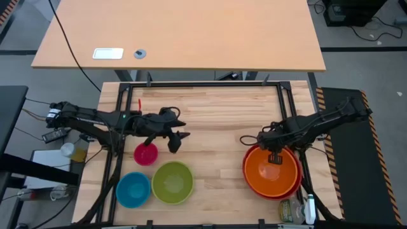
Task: Nest bowls inside each other
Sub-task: Stack the orange bowl on top of the red bowl, then stack the green bowl on top of the orange bowl
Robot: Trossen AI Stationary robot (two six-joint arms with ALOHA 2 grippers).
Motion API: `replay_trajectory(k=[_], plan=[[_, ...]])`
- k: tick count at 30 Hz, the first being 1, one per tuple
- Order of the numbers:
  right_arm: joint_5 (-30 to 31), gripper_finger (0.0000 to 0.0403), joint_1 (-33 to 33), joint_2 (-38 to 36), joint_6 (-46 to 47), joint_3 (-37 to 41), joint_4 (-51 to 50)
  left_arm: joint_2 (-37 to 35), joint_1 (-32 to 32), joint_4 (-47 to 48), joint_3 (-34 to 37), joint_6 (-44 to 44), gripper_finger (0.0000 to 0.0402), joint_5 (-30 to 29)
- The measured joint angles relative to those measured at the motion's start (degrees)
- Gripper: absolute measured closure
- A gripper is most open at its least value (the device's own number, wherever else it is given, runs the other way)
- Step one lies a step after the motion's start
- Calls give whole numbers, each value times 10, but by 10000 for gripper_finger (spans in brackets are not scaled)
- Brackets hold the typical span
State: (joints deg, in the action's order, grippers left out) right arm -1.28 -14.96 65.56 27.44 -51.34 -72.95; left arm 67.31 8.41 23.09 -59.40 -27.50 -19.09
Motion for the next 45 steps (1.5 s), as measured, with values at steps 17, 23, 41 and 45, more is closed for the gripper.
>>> replay_trajectory(k=[17,23,41,45], plan=[[-30,236,2,-5,2,7,-54,0,28,0,0,4,153,63],[-5,195,2,-33,32,-31,-69,2,28,12,0,-5,159,80],[114,165,23,13,40,-152,-7,122,54,190,1,30,186,279],[121,165,29,20,31,-154,16,164,60,202,1,46,186,279]])
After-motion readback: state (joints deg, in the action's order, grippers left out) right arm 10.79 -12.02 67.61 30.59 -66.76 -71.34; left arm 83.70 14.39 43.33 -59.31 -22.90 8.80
